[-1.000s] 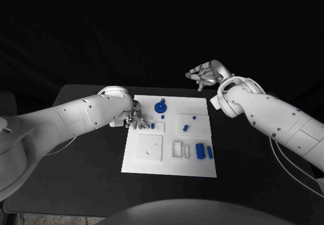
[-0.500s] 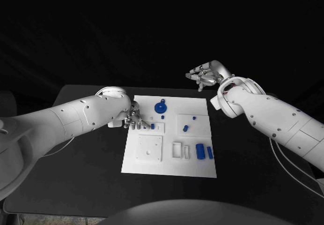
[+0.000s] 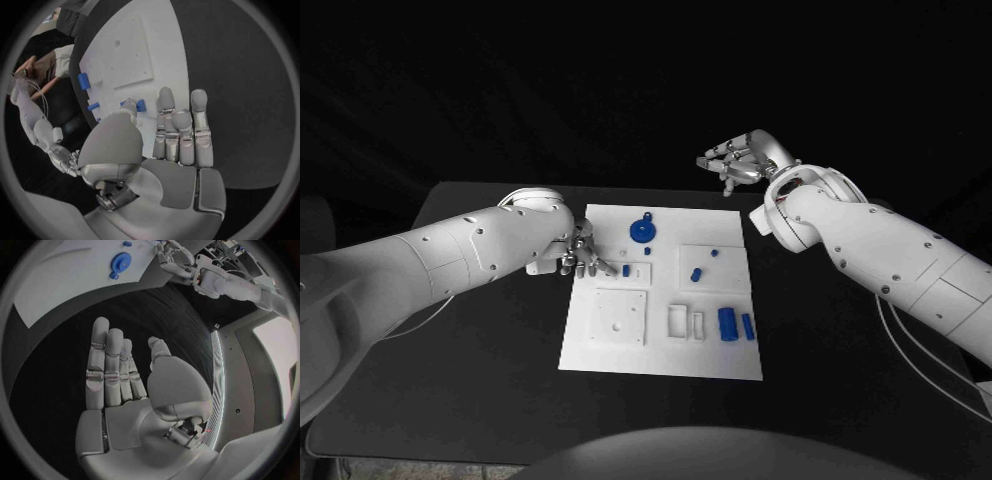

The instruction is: Assemble the parts on the task board

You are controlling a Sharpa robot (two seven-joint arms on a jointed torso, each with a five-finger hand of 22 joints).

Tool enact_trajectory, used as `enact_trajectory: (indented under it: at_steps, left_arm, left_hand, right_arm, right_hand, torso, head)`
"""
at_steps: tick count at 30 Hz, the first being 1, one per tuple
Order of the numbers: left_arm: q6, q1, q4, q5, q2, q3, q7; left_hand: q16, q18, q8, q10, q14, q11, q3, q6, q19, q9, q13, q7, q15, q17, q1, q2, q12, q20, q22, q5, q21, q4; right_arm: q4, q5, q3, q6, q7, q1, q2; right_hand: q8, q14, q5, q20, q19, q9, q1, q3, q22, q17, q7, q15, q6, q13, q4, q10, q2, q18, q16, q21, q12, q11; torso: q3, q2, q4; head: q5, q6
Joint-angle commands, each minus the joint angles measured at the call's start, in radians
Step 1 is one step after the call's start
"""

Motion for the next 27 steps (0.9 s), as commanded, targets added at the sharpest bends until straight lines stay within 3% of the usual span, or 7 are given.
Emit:
enact_trajectory:
  at_steps: [1,3,7,11,21,25,27]
  left_arm:
    - [-0.024,0.001,0.013,0.015,-0.012,0.007,-0.002]
    - [-0.029,0.005,0.025,0.039,-0.022,0.016,0.006]
    - [-0.053,0.013,0.05,0.098,-0.043,0.032,0.027]
    - [-0.085,0.024,0.071,0.173,-0.065,0.043,0.046]
    - [-0.124,0.038,0.113,0.236,-0.113,0.059,0.058]
    - [-0.147,0.039,0.117,0.242,-0.123,0.061,0.061]
    - [-0.177,0.039,0.122,0.245,-0.128,0.061,0.081]
  left_hand:
    - [-0.006,-0.014,0.014,0.024,-0.002,0.006,-0.01,0.002,-0.002,0.01,0.002,0.003,-0.001,-0.001,0.011,0.047,-0.001,0.002,0.017,0.029,-0.007,-0.064]
    - [-0.009,-0.013,0.016,0.008,-0.009,0.01,-0.025,-0.011,-0.007,0.013,-0.001,0.006,0.003,-0.003,0.006,0.071,-0.006,0.006,0.017,0.052,-0.013,-0.112]
    - [-0.015,-0.012,0.015,-0.008,-0.022,0.014,-0.037,-0.03,-0.015,0.01,-0.009,0.012,0.008,-0.006,0.002,0.077,-0.013,0.01,0.015,0.08,-0.024,-0.131]
    - [-0.02,-0.004,-0.006,-0.047,-0.036,0.023,-0.03,-0.068,-0.016,-0.033,-0.019,0.028,0.021,-0.012,-0.002,0.06,-0.022,0.022,0.012,0.056,-0.045,-0.117]
    - [-0.016,0.003,0.043,-0.073,-0.04,0.028,-0.019,-0.105,-0.006,-0.102,-0.037,0.037,0.028,-0.018,0.012,0.036,-0.019,0.03,0.017,0.036,-0.069,-0.087]
    - [-0.016,0.003,0.06,-0.07,-0.038,0.026,-0.029,-0.105,-0.002,-0.12,-0.041,0.036,0.027,-0.021,0.016,0.056,-0.016,0.029,0.017,0.038,-0.073,-0.104]
    - [-0.016,0.003,0.068,-0.067,-0.033,0.024,-0.037,-0.097,0.001,-0.122,-0.042,0.034,0.024,-0.022,0.033,0.095,-0.015,0.027,0.017,0.054,-0.073,-0.135]
  right_arm:
    - [0.001,-0.009,0.0,0.003,0.004,0.0,0.0]
    - [0.001,-0.009,0.0,0.003,0.004,0.0,-0.001]
    - [0.001,-0.009,0.0,0.003,0.004,0.0,-0.002]
    - [0.0,-0.009,0.0,0.003,0.004,-0.001,-0.004]
    - [0.0,-0.009,0.0,0.003,0.004,-0.001,-0.007]
    - [0.0,-0.009,0.0,0.003,0.004,-0.001,-0.008]
    - [0.0,-0.009,0.0,0.003,0.004,-0.001,-0.009]
  right_hand:
    - [-0.003,0.006,0.004,-0.005,0.016,0.0,-0.007,-0.001,-0.001,0.001,0.001,-0.001,0.003,0.0,0.005,0.004,0.0,-0.004,-0.006,0.005,0.002,-0.004]
    - [-0.003,0.006,0.004,-0.005,0.016,0.0,-0.007,0.0,-0.001,0.001,0.001,-0.001,0.003,0.0,0.006,0.004,0.0,-0.004,-0.006,0.005,0.002,-0.004]
    - [-0.003,0.006,0.006,-0.005,0.016,0.0,-0.007,0.001,-0.001,0.001,0.001,-0.001,0.004,0.0,0.007,0.004,-0.001,-0.004,-0.006,0.005,0.002,-0.004]
    - [-0.003,0.006,0.006,-0.005,0.016,0.0,-0.007,0.001,-0.001,0.001,0.001,-0.001,0.004,0.0,0.007,0.004,-0.001,-0.004,-0.006,0.005,0.002,-0.004]
    - [-0.003,0.006,0.006,-0.005,0.016,0.0,-0.007,0.001,-0.001,0.001,0.001,-0.001,0.004,0.0,0.007,0.004,-0.001,-0.004,-0.006,0.005,0.002,-0.004]
    - [-0.003,0.006,0.006,-0.005,0.016,0.0,-0.007,0.001,-0.001,0.001,0.001,-0.001,0.004,0.0,0.007,0.004,-0.001,-0.004,-0.006,0.005,0.002,-0.004]
    - [-0.003,0.006,0.006,-0.005,0.017,0.0,-0.006,0.001,-0.001,0.001,0.001,-0.001,0.004,0.0,0.007,0.004,-0.001,-0.004,-0.006,0.005,0.002,-0.004]
  torso:
    - [0.0,-0.001,0.0013]
    - [-0.0005,-0.001,0.0011]
    - [-0.0007,-0.001,0.0017]
    - [-0.0005,-0.002,0.0028]
    - [0.0,-0.001,0.0014]
    - [0.0003,0.0,0.0003]
    - [0.0005,0.0,-0.0003]
  head:
    - [0.0,0.003]
    - [-0.001,0.005]
    - [-0.001,0.009]
    - [-0.001,0.012]
    - [0.003,0.016]
    - [0.004,0.018]
    - [0.004,0.02]
